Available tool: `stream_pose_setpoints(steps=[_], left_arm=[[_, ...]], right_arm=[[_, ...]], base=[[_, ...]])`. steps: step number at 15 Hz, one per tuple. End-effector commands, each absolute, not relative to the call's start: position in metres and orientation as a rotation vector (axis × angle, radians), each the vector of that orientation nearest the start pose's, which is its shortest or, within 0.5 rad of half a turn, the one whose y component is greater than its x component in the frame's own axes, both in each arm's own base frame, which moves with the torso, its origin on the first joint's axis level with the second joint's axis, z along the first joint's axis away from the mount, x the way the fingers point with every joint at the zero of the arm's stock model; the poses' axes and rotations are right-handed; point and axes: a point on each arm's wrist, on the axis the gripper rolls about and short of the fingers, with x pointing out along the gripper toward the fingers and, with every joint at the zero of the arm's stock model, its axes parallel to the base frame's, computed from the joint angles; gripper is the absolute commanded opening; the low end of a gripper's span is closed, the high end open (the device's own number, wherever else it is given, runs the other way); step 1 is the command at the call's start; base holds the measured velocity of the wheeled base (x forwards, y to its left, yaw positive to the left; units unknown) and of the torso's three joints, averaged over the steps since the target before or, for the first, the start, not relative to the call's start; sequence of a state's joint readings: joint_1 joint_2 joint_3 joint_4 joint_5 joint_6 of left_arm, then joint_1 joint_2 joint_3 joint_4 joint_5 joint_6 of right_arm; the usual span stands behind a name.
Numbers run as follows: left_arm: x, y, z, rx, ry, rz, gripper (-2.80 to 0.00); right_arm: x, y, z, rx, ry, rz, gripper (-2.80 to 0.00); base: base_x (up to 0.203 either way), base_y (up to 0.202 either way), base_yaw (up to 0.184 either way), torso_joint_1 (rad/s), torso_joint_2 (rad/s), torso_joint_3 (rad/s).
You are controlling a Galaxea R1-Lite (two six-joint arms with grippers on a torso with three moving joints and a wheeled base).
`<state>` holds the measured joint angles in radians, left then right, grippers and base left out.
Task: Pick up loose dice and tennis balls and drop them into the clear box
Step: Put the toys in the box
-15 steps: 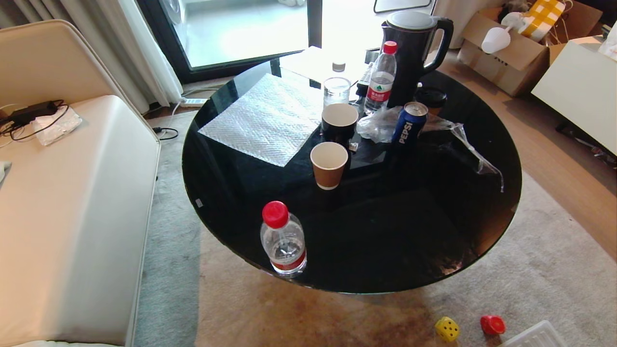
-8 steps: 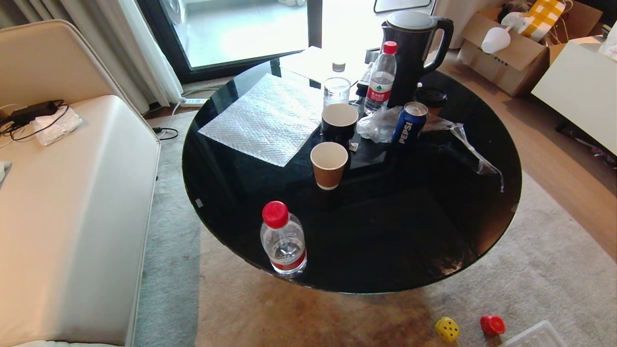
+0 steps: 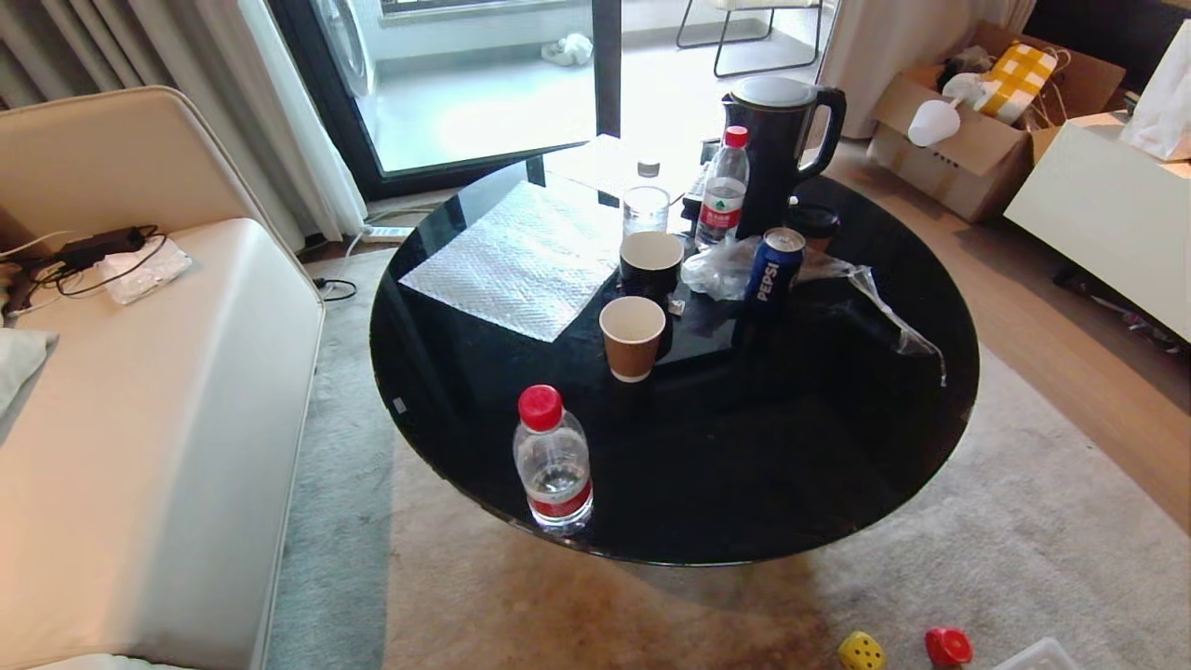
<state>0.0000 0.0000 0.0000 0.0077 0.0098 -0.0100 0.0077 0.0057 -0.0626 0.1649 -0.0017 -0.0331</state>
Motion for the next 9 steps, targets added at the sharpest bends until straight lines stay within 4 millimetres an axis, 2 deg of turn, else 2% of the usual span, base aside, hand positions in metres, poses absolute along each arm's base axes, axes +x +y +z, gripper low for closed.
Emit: stream_pose_setpoints(steps=[1,9], left_arm=[[-0.0227,0.0002,0.0744,-0.011,0.009,0.01,-2.8],[-0.0227,0.0002,0.0743,-0.011,0.009,0.01,-2.8]], right_arm=[[-0.0277,-0.0002,0.0761,-0.034,0.112,0.008,-2.8],[-0.0277,-0.0002,0.0761,-0.034,0.112,0.008,-2.8]], base=[[0.0,0.0,0.0,-0.002,0.0,0.199],[0.0,0.0,0.0,0.003,0.0,0.204]])
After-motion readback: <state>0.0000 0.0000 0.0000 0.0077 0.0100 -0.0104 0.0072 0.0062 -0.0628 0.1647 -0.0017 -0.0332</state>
